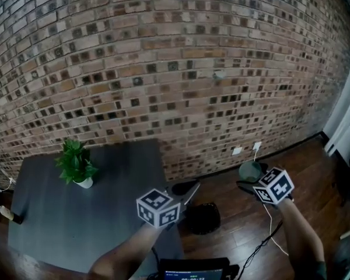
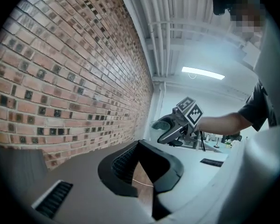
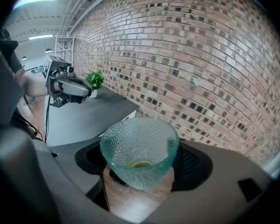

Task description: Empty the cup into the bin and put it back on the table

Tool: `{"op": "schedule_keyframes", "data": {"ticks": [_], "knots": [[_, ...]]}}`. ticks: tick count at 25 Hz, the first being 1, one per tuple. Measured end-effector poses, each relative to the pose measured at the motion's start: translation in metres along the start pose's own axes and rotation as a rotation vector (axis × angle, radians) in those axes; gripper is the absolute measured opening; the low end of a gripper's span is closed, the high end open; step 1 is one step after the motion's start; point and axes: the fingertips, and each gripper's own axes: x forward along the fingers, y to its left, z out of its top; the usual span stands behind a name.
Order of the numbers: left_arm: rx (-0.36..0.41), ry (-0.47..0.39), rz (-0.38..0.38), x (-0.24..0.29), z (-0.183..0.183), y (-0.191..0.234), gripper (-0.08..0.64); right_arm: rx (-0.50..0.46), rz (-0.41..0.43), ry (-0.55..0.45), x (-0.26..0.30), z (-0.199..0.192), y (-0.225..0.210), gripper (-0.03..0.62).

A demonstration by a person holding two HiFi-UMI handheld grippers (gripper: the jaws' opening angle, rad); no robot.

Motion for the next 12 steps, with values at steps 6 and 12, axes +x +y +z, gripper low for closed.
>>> {"op": "schedule_keyframes", "data": {"ticks": [6,12], "knots": [[0.004,0.006,0.005,-0.006,-0.006,0.001,-0.009,-0.153,-0.086,0.084,0.004,-0.003,-0.009,0.397],[0.002,0.002,-0.001,-0.009,-0.007,-0.002,-0.009,-0.264,-0.148,0.136,0.005,0.001,-0.017,0.397]]}}
